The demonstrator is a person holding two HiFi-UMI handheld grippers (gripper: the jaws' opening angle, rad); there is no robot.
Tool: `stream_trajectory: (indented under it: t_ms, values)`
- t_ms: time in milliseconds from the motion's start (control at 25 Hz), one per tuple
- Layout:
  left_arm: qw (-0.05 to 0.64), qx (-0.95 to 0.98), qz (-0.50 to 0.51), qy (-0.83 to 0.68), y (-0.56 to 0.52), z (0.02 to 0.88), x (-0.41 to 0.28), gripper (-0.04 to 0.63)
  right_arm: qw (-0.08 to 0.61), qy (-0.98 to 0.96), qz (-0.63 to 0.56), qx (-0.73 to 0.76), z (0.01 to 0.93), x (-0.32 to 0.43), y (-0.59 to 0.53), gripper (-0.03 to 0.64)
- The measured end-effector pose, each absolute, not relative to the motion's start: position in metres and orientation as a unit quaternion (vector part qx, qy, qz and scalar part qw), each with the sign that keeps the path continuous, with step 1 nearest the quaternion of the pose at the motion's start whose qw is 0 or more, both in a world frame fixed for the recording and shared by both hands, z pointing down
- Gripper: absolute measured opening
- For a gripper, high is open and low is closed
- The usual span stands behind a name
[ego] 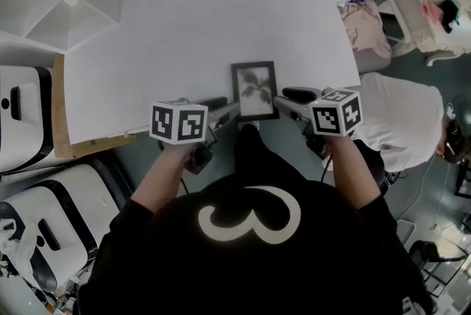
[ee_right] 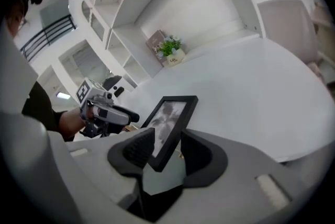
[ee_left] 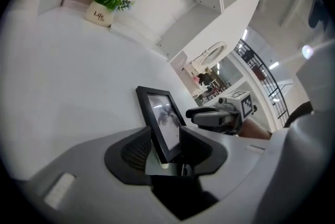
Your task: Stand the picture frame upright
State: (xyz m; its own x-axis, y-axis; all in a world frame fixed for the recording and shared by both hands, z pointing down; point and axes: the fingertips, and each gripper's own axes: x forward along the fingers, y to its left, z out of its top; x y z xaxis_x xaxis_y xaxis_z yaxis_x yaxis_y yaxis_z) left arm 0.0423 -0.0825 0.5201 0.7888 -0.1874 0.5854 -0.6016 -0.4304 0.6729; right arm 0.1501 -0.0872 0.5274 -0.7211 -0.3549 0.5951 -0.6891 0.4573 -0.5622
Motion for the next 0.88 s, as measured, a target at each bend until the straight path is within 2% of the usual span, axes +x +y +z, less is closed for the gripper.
stream_trajectory:
  t_ms: [160, 360, 720, 880]
  values:
    - [0.537, 0.799, 0.171, -0.210, -0.069, 0.523, 0.034, 0.155, 0.163, -0.807, 0.486, 0.292, 0.535, 0.154, -0.066, 0.160]
    - [0.575, 0.779, 0.160, -0.193, -0.063, 0.537, 0.035, 0.155, 0.110, -0.776, 0.557, 0.274, 0.549, 0.153, -0.061, 0.160]
    - [0.607, 0.757, 0.186, -0.156, -0.055, 0.555, 0.046, 0.155, 0.110, -0.767, 0.584, 0.242, 0.559, 0.142, -0.068, 0.158]
    - [0.628, 0.745, 0.182, -0.135, -0.053, 0.559, 0.054, 0.155, 0.109, -0.765, 0.589, 0.236, 0.560, 0.139, -0.070, 0.118]
